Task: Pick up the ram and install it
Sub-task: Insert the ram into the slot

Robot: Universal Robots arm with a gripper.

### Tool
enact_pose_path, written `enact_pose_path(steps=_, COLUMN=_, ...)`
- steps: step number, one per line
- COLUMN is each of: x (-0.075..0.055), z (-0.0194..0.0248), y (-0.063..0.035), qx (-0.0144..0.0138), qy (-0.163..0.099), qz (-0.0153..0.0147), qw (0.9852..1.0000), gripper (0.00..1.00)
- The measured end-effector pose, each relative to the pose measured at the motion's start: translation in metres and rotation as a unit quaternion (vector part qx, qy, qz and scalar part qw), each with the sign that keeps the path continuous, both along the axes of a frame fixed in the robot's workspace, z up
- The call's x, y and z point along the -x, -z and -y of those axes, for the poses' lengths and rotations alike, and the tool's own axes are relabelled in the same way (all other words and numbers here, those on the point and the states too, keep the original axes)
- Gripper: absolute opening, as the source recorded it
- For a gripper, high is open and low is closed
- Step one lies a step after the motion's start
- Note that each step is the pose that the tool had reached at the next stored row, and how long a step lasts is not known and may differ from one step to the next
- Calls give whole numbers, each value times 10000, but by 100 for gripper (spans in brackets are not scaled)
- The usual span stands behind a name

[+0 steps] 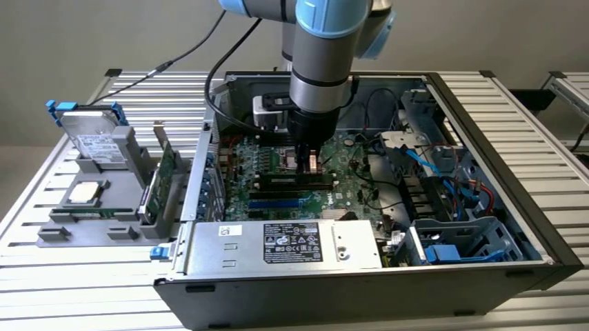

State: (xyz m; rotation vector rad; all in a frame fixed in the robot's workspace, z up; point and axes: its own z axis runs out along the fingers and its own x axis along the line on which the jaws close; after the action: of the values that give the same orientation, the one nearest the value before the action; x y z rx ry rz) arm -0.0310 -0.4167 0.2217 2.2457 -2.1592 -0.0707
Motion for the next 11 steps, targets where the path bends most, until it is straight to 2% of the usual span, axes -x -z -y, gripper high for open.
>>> enact_pose_path(steps=11, x=-2, z=0, y=-16, qx=0, qy=-8, qz=0, qw=10000, gripper=15)
